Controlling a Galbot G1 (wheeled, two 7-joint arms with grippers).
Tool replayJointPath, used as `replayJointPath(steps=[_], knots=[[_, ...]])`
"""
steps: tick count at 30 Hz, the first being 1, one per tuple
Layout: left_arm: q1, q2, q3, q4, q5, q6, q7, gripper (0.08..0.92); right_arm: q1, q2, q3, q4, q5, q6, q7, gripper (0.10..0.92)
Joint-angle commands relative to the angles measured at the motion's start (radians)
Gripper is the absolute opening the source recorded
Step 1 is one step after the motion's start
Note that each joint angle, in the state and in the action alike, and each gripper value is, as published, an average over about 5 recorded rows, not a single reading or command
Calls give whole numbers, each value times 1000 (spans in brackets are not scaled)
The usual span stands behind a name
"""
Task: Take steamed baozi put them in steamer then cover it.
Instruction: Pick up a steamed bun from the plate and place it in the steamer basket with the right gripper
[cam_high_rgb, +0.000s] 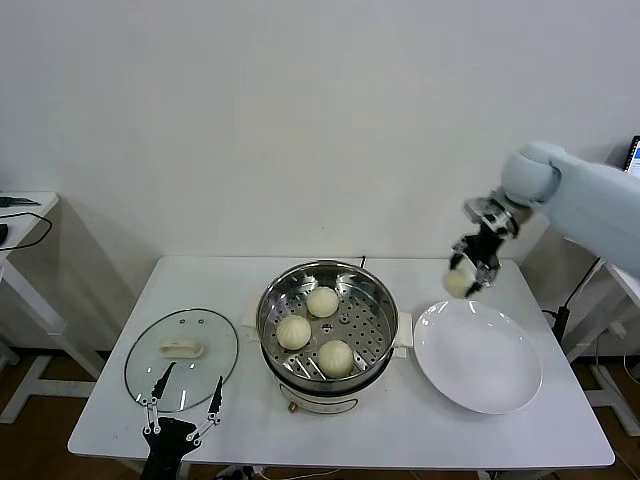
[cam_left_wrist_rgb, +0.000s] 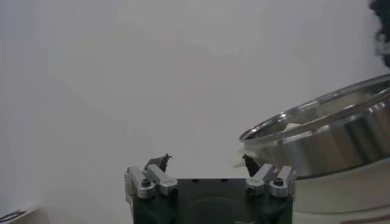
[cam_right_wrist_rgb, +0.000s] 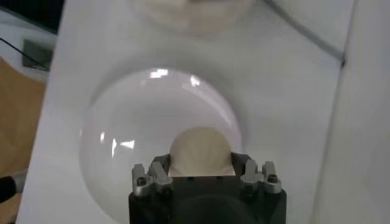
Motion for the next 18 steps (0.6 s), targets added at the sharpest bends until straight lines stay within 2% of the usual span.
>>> replayJointPath(steps=[1,18], knots=[[-7,-1,-3,1,-3,3,0,823,198,188,-158,138,213,-54,10,668],[-14,5,-22,-2,-32,10,-1,823,74,283,-198,158,150,-110,212,662]])
